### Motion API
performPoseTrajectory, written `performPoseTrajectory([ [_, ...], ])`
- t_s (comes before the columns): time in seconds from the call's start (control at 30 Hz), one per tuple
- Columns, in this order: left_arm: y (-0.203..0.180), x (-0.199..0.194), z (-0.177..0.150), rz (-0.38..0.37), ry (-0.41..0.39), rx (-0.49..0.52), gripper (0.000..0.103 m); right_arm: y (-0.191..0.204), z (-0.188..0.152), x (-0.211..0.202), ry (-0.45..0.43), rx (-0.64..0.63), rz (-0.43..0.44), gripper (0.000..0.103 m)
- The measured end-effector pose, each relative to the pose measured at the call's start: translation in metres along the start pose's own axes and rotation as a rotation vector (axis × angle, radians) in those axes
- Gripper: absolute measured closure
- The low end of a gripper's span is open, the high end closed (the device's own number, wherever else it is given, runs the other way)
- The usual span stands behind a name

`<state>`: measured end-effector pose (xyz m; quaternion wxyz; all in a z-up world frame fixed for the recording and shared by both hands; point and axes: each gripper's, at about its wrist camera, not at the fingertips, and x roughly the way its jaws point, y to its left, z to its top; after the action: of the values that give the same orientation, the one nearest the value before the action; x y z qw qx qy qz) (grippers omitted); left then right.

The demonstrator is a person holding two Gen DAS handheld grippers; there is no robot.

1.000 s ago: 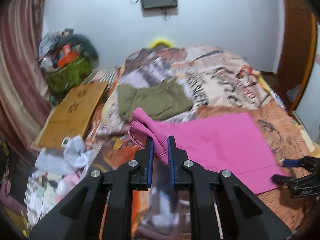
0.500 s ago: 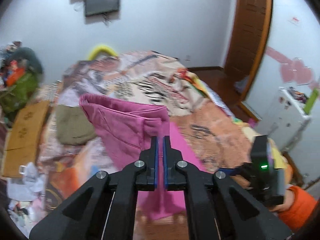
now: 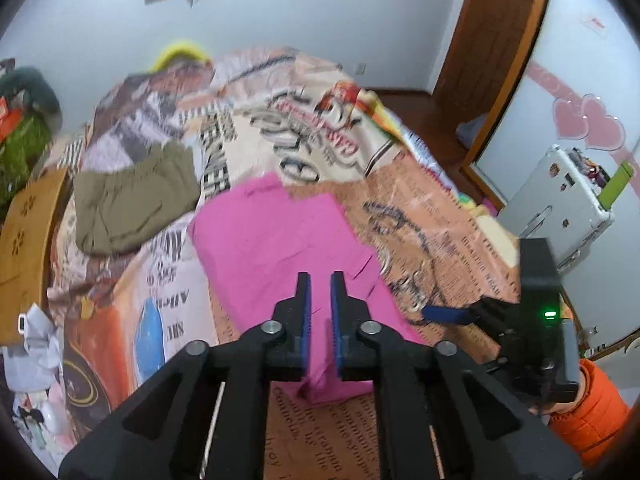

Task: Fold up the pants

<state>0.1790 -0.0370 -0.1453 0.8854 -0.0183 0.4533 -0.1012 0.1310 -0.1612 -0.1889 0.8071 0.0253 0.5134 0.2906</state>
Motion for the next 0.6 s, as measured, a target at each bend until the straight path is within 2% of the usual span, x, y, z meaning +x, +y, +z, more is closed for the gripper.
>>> performPoseTrajectory([
  [0.03,0.002,0.004,0.000,0.009,0.016,-0.001,0.086,0.000,0.000,-0.001,-0.001,0.004,0.001,0.022],
  [0.07,0.004,0.008,0.001,0.026,0.029,-0.002,0.078,-0.001,0.000,-0.002,-0.003,0.014,0.004,0.022],
  [0.1,0.006,0.011,0.001,0.037,0.034,-0.003,0.066,-0.003,0.001,-0.002,-0.004,0.022,0.006,0.022],
  [0.17,0.010,0.015,-0.001,0.043,0.039,-0.010,0.049,-0.004,0.002,-0.004,-0.007,0.031,0.004,0.022],
  [0.27,0.005,0.021,-0.002,0.020,0.064,0.015,0.036,-0.007,0.003,-0.006,-0.012,0.032,-0.009,0.022],
  [0.4,-0.013,0.037,-0.005,0.032,0.130,0.139,0.028,-0.009,0.002,-0.006,-0.005,0.033,-0.011,0.022],
  [0.6,-0.008,0.068,-0.024,0.087,0.203,0.174,0.023,-0.011,-0.002,-0.007,-0.002,0.023,-0.019,0.022],
])
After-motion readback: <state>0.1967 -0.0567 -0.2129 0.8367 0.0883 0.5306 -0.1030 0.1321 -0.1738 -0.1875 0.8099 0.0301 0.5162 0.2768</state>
